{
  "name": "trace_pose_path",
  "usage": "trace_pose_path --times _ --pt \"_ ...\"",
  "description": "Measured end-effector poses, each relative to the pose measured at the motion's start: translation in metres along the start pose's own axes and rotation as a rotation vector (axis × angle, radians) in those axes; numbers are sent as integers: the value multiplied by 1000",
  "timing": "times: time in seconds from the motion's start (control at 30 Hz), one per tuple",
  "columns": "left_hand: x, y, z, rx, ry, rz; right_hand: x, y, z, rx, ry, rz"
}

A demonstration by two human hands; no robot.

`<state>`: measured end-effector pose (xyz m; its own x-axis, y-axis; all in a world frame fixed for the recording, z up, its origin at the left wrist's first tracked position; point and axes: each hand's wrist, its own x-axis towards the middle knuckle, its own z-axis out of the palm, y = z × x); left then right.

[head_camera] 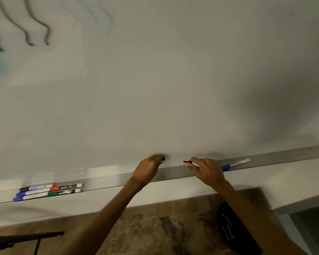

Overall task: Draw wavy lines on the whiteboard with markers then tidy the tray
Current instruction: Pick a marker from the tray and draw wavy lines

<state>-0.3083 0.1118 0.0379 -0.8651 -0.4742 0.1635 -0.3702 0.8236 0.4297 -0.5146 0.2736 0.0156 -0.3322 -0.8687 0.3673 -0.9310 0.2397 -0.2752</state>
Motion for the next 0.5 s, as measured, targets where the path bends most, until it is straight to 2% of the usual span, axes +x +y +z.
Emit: trace_pose_path --times 0.1,0.27,0.37,0.5 --pt "-16 9 -9 -19 163 -57 8 -33 -13 200 183 30" --pt "-45 41 -46 -245 452 -214 30 -112 -39 470 405 128" --pt "-53 50 -91 -367 611 -219 53 -166 -71 605 513 146" --pt "-56 50 -168 -412 812 -175 84 -236 -117 779 622 140"
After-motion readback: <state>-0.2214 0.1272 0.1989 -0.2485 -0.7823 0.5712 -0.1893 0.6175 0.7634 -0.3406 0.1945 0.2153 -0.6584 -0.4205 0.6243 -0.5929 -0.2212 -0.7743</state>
